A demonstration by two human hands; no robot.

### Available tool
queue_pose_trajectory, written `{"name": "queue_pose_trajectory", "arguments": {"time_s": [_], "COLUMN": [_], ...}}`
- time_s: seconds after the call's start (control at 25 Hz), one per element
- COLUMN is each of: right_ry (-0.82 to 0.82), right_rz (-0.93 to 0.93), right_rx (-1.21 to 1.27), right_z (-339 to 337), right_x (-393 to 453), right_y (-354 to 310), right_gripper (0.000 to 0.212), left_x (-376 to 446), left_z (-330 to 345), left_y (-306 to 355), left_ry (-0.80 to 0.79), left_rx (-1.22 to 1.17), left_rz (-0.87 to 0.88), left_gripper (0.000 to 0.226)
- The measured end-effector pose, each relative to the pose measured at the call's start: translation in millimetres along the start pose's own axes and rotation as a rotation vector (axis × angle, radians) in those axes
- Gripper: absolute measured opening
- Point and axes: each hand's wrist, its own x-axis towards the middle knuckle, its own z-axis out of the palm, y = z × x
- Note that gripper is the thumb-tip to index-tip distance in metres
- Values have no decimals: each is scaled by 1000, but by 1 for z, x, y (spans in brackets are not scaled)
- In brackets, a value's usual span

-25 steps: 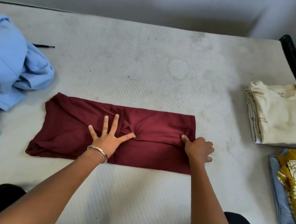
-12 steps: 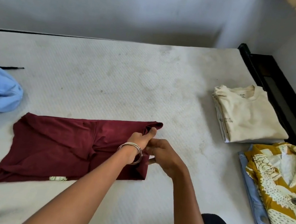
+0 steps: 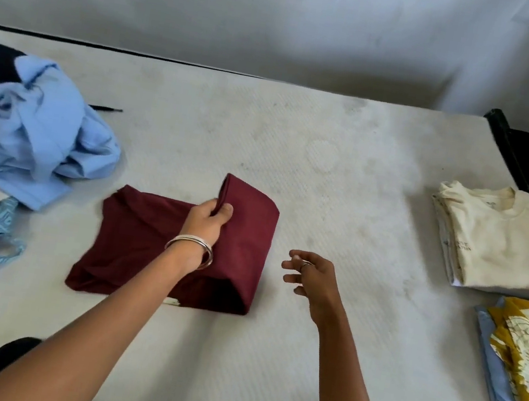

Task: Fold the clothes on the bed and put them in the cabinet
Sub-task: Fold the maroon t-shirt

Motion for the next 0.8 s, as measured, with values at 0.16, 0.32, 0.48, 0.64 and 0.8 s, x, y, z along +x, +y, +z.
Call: {"name": "queue_pose_trajectory", "arguments": {"time_s": [0.16,0.32,0.48,0.64,0.8], "right_ry": [-38,-28,76,63,39], "right_rz": [-29,-97,-161,-168,-93], "right_rx": [-71,-339,-498,-548,-454], "right_z": [74,144,168,172,180], "right_x": [8,18,22,27,39], "right_y": [-3,16,24,25,26], "right_gripper": [18,28,47,47,52], "left_x": [19,34,40,36,19], "left_z": [-123,-224,-234,-240,-229], "left_y": [-15,-79,-106,-103,-102], "left_ry": [207,295,321,323,492], "left_rx": [32,297,148,163,932], "left_rz": [69,-131,-113,-73,-64], "left_gripper": [16,27,27,39,58]}}
